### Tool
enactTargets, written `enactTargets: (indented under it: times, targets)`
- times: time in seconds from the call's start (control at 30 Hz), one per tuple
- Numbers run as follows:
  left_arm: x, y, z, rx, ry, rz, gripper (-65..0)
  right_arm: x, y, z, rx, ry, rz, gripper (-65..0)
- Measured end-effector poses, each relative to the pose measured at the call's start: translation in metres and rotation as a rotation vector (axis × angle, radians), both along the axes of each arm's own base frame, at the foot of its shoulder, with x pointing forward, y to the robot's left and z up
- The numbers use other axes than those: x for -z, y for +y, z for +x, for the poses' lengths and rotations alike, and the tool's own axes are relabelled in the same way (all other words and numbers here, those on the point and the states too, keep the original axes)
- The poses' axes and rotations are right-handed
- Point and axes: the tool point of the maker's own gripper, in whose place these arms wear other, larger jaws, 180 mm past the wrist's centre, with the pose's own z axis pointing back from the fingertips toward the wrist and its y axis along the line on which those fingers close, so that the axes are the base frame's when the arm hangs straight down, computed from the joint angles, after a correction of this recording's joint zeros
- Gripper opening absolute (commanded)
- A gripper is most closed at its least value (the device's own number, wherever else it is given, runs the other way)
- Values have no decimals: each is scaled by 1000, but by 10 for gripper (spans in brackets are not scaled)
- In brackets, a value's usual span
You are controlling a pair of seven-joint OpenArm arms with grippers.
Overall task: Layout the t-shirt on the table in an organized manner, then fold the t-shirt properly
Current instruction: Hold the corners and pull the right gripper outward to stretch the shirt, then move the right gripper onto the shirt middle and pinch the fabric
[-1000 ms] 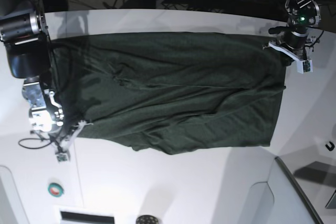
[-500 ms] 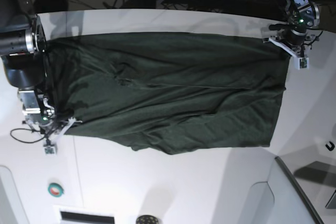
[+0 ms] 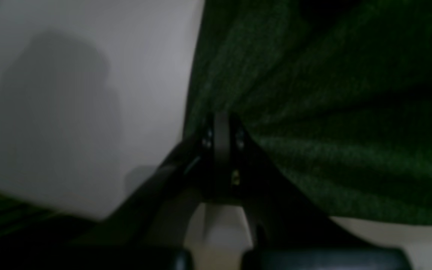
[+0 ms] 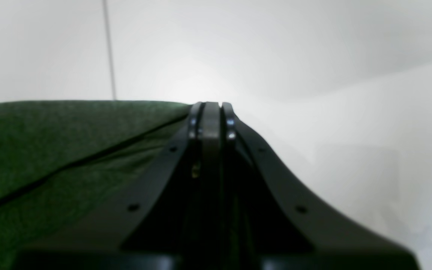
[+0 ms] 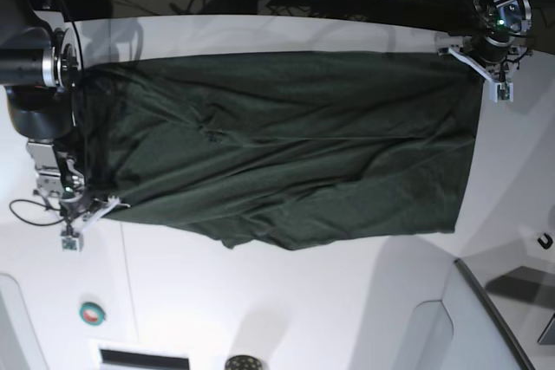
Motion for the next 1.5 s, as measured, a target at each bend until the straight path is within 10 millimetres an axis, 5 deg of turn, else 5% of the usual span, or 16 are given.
enactTargets:
  times: [0.17,0.27,0.4,0.5,0.7,1.1,1.5]
  targets:
    - [-17,-6,8,23,-19,29,-650,-3,20,6,-21,-17,22,-638]
    - [-38,-1,21,38,-69,75,-650,-29,21,12,-49,-134,-7,-635]
    - [-57,1,30,57,-112,111,-650,-49,26,-8,-90,-206,-43,-633]
    - [-47,-7,29,42,-104,80,-650,-53,46,-14,-134,-154,-37,-633]
    - [-19,-21,37,14,-85,-7,-650,-68,128,11,-359,-141,-50,-633]
    - [4,-5,16,-12,-45,-39,-650,-32,241,17,-555,1,96,-635]
    - [6,2,4,-24,-37,-28,-650,-26,271,8,-584,16,147,-632]
